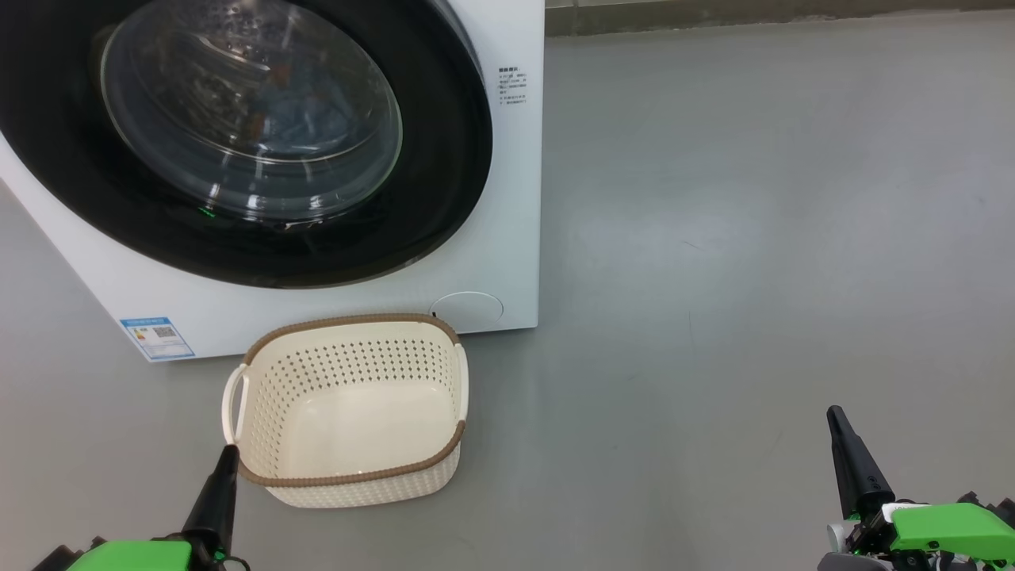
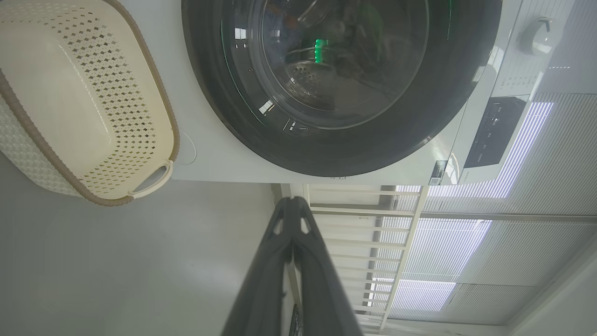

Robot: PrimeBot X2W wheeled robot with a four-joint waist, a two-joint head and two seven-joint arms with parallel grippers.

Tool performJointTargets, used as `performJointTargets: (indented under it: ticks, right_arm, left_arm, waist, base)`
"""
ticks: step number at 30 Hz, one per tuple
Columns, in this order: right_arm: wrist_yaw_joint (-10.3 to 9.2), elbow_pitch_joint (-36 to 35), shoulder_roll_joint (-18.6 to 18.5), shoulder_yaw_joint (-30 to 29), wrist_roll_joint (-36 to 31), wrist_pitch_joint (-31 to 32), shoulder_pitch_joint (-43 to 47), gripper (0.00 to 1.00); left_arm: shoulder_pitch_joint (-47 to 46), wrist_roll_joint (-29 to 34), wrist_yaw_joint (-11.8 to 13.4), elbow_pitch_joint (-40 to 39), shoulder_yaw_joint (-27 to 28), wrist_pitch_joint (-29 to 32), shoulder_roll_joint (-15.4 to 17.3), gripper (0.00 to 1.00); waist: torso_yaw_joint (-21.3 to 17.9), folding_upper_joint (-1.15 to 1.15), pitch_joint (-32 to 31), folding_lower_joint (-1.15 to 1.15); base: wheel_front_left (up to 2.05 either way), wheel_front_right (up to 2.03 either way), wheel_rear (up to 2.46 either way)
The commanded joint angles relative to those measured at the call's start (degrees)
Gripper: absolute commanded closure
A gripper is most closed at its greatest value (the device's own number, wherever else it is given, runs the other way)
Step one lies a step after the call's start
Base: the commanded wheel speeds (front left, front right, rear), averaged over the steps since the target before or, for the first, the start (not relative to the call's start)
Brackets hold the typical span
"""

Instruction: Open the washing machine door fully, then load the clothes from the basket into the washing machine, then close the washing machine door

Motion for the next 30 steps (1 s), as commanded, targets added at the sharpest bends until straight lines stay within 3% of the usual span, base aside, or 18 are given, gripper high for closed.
performJointTargets:
  ticks: [1, 30]
  right_arm:
    - [0.1, -1.42, -0.72, 1.55, 0.62, 0.44, -2.32, 1.0]
    - [0.1, -1.42, -0.72, 1.55, 0.62, 0.44, -2.32, 1.0]
  left_arm:
    - [-2.42, -0.18, -0.42, -1.13, 2.03, 0.32, 0.81, 1.0]
    - [-2.42, -0.14, -0.42, -1.13, 2.08, 0.35, 0.78, 1.0]
  waist:
    - [0.0, 0.0, 0.0, 0.0]
    - [0.0, 0.0, 0.0, 0.0]
  base:
    - [0.0, 0.0, 0.0]
    - [0.0, 0.0, 0.0]
